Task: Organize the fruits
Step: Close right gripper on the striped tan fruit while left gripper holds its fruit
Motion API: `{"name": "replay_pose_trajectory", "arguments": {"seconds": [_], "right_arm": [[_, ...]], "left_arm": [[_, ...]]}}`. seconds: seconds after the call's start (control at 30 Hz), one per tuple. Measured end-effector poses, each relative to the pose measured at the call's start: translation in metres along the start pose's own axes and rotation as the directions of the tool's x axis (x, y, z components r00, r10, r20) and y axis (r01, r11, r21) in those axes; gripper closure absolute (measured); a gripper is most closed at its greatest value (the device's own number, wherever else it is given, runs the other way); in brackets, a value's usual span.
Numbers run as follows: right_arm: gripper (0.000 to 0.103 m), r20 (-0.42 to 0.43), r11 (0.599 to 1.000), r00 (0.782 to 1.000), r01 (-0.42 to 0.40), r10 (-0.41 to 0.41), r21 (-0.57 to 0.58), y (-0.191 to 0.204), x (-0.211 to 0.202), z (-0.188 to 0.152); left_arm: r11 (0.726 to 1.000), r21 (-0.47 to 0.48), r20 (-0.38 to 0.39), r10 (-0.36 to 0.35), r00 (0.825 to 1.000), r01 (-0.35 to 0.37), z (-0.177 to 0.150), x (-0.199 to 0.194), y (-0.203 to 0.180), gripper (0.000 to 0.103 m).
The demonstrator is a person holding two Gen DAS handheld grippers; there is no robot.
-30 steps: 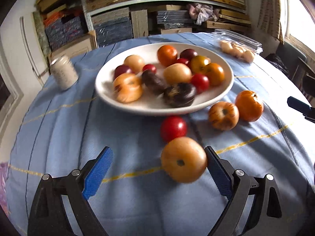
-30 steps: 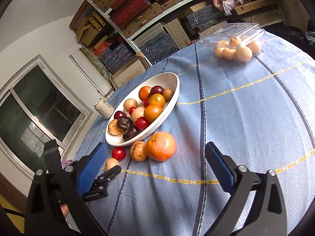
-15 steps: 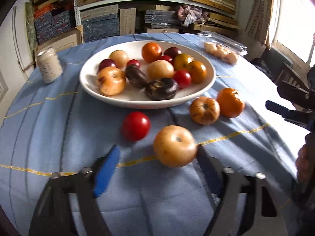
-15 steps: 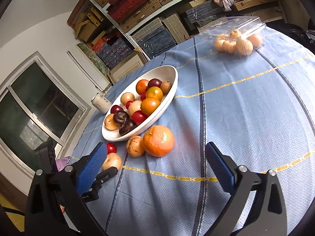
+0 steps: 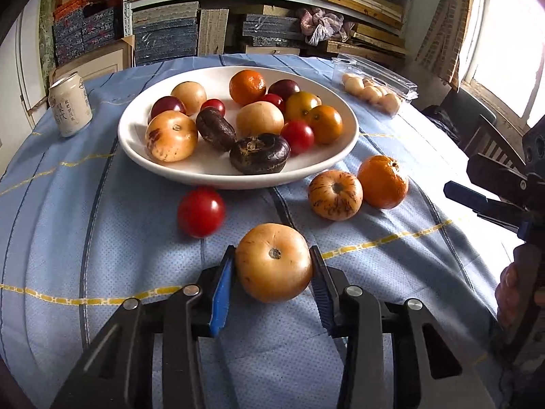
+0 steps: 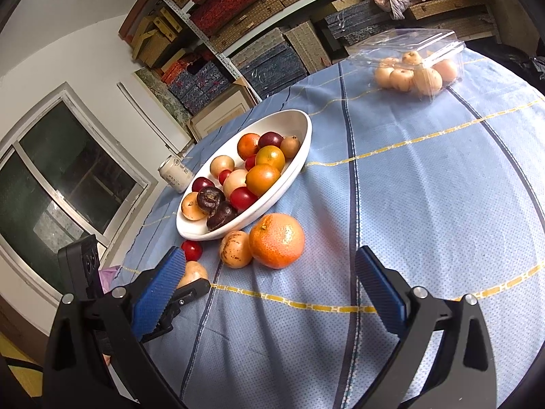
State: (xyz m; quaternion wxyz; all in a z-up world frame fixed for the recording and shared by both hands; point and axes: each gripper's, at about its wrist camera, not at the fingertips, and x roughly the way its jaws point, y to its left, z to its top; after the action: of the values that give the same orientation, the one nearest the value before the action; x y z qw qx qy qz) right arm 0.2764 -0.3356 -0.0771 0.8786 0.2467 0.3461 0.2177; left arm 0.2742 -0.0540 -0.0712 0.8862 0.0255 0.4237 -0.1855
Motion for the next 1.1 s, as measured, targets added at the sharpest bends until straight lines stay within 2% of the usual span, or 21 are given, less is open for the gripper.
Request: {"name": "replay_pose_trajectory", "arguments": {"seconds": [0.07,0.17,0.27,0.33,0.37,0.43,0.53,0.63,0.7,0.77,0.9,1.0,1.1], "right_arm": [[0.005,0.0,1.0,1.0,0.004,-0.004,-0.018,0.003,-0.001,-0.001],[0.005,0.001,0.998,1.0,0.006,-0.006,-0.06,0.01,-0.002,-0.002],[0.006,0.005,0.988,1.0,0.005,-0.004,-0.155,0.025,-0.003,-0.006],[0.011,-0.003,0.97,1.0,0.0,-0.001,-0.244,0.041,0.0,-0.014],[0.021,-0.013,0.958,1.0,-0.002,-0.002,-0.288,0.048,0.001,-0.018],[0.032,-0.045,0.926,0.999,-0.01,-0.008,-0.377,0.064,0.008,-0.027],[0.034,-0.044,0.898,0.999,0.009,-0.032,-0.441,0.078,0.011,-0.033],[0.035,-0.046,0.894,0.998,0.022,-0.047,-0.447,0.084,0.017,-0.031],[0.042,-0.068,0.892,0.996,0.024,-0.061,-0.452,0.09,0.029,-0.03],[0.042,-0.092,0.87,0.992,0.032,-0.089,-0.491,0.099,0.044,-0.029],[0.042,-0.087,0.828,0.981,0.097,-0.173,-0.553,0.106,0.07,-0.026],[0.044,-0.103,0.831,0.971,0.129,-0.217,-0.541,0.099,0.087,-0.018],[0.042,-0.092,0.821,0.97,0.139,-0.226,-0.554,0.103,0.094,-0.015]], "left_arm": [[1.0,0.001,0.01,-0.008,1.0,0.008,-0.001,-0.001,0.0,0.061],[0.998,0.032,0.042,0.045,0.998,-0.046,-0.001,-0.011,-0.001,0.061],[0.995,0.028,0.058,0.092,0.994,-0.094,0.0,-0.023,0.011,0.061],[0.992,0.013,0.055,0.127,0.99,-0.128,-0.003,-0.027,0.024,0.061],[0.991,0.004,0.05,0.134,0.99,-0.134,-0.004,-0.028,0.031,0.061],[0.99,-0.023,0.041,0.14,0.989,-0.139,-0.008,-0.03,0.044,0.061],[0.991,-0.032,0.047,0.131,0.99,-0.13,-0.01,-0.034,0.049,0.061],[0.993,-0.02,0.054,0.118,0.992,-0.117,-0.01,-0.035,0.046,0.061],[0.994,-0.015,0.049,0.109,0.993,-0.109,-0.011,-0.034,0.045,0.061],[0.995,-0.017,0.049,0.099,0.994,-0.098,-0.011,-0.034,0.044,0.061],[0.996,-0.025,0.053,0.085,0.995,-0.084,-0.012,-0.035,0.046,0.061],[0.996,-0.03,0.05,0.081,0.996,-0.079,-0.011,-0.034,0.047,0.061],[0.997,-0.033,0.046,0.078,0.996,-0.076,-0.011,-0.033,0.048,0.061]]}}
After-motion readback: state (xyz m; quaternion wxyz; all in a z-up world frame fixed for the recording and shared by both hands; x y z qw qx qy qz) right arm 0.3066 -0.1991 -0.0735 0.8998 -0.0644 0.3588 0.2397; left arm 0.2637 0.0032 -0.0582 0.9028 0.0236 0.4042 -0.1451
